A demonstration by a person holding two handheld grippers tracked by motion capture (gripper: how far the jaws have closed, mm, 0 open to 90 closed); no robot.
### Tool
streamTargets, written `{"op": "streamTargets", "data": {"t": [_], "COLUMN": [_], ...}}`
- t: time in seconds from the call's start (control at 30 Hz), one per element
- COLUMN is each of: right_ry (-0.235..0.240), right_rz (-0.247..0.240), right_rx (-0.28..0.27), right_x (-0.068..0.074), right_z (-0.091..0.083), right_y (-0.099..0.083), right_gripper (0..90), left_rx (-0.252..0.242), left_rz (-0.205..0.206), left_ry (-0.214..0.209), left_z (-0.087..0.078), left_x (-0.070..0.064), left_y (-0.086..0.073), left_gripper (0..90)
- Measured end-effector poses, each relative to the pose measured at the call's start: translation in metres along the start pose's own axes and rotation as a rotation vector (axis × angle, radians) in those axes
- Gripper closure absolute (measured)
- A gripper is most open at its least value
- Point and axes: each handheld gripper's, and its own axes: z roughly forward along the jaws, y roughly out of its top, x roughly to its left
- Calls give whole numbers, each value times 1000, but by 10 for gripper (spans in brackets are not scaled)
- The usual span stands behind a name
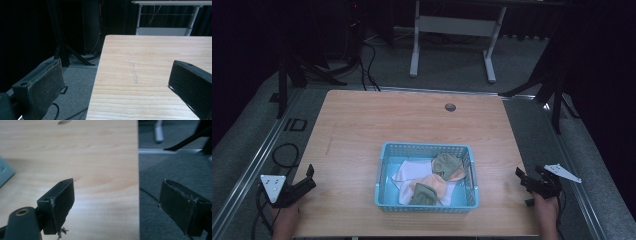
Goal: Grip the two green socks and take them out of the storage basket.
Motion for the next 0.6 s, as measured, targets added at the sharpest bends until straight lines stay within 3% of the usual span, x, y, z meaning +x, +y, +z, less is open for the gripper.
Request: {"op": "streamTargets", "data": {"t": [0.07, 0.13, 0.2, 0.23, 0.27, 0.3, 0.33, 0.37, 0.4, 0.43, 0.47, 0.5, 0.53, 0.6], "right_ry": [63, 82, 101, 171, 171, 227, 227, 271, 271, 303, 303, 334, 334, 374], "right_rz": [-31, -79, -91, -114, -114, -132, -132, -160, -160, -195, -195, -234, -234, -296], "right_rx": [45, 63, 65, 64, 64, 78, 78, 103, 103, 138, 138, 186, 186, 238], "right_x": [-5, -7, -8, -10, -10, -13, -13, -13, -13, -11, -11, -8, -8, -1], "right_z": [1, 0, -1, -3, -3, -4, -4, -3, -3, -1, -1, 1, 1, 3], "right_y": [-4, -7, -9, -11, -11, -12, -12, -14, -14, -14, -14, -13, -13, -10], "right_gripper": [134, 135, 135, 141, 141, 141, 141, 141, 141, 141, 141, 141, 141, 141], "left_rx": [1, -1, -1, 0, 0, 2, 3, 4, 6, 10, 10, 15, 21, 22], "left_rz": [-2, -7, -7, -12, -12, -12, -11, -8, -10, -10, -10, -13, -11, -9], "left_ry": [-4, -10, -10, -13, -13, -14, -20, -19, -21, -28, -28, -30, -36, -36], "left_z": [0, 0, 0, 0, 0, 0, 1, 1, 1, 1, 1, 2, 2, 2], "left_x": [0, 0, 0, 1, 1, 1, 1, 0, 0, -1, -1, -1, -1, -1], "left_y": [0, 0, 0, 0, 0, 0, 0, 0, 0, 0, 0, 0, -1, 0], "left_gripper": [4, 4, 4, 4, 4, 4, 4, 4, 4, 4, 4, 4, 4, 4]}}
